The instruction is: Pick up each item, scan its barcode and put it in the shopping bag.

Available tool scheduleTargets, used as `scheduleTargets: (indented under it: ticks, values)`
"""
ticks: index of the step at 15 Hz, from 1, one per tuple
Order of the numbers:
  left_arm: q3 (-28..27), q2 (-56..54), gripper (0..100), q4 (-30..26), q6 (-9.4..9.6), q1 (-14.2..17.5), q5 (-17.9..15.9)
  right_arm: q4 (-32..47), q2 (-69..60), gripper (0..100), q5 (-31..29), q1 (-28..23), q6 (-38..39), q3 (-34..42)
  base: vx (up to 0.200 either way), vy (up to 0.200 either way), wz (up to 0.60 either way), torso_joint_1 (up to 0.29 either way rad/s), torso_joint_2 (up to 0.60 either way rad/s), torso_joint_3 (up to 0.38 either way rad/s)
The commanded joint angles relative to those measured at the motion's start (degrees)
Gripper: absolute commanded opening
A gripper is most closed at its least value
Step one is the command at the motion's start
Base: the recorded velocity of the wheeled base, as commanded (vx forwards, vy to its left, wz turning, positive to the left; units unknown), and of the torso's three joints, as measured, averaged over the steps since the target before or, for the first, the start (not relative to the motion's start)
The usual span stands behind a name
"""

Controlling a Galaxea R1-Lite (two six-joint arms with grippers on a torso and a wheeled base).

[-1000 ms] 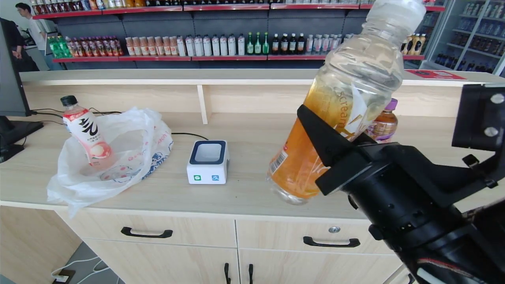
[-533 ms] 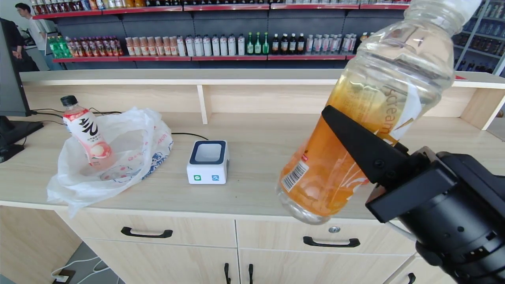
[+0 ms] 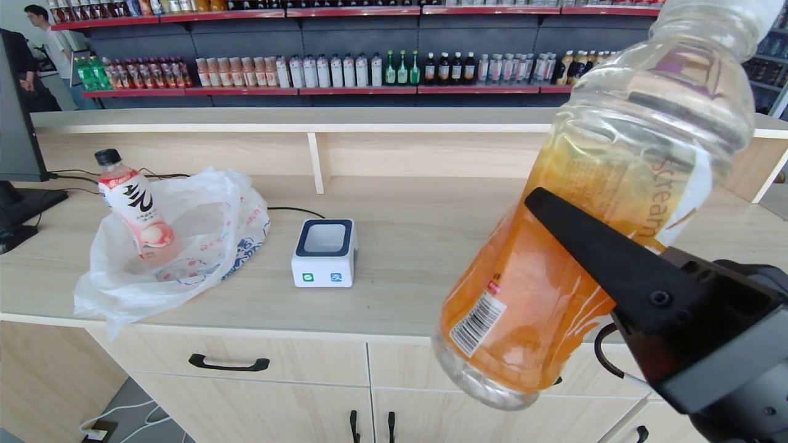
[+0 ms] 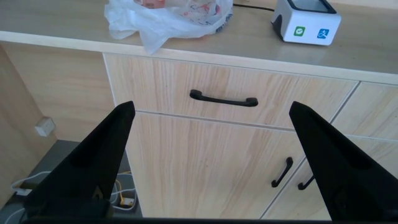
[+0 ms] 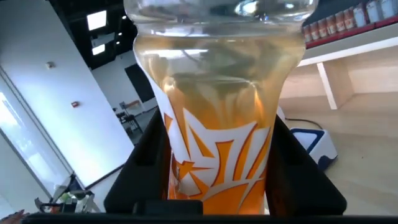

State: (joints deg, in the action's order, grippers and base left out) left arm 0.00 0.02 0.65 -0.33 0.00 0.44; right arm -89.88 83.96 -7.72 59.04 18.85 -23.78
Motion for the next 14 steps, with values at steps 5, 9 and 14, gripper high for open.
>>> scheduleTargets:
  ticks: [5, 9, 14]
  values:
    - [0.0, 0.1, 100, 0.0, -0.02, 0.0, 0.0, -0.1, 0.5, 0, 1.7, 0.0, 3.1, -2.8, 0.000, 0.000, 0.00, 0.000, 0.00, 0.000]
    - [0.0, 0.1, 100, 0.0, -0.02, 0.0, 0.1, -0.1, 0.3, 0, 1.7, 0.1, 7.0, -3.8, 0.000, 0.000, 0.00, 0.000, 0.00, 0.000]
    - [0.0, 0.1, 100, 0.0, -0.02, 0.0, 0.1, -0.1, -1.4, 0, 1.7, 0.2, 13.6, -3.6, 0.000, 0.000, 0.00, 0.000, 0.00, 0.000]
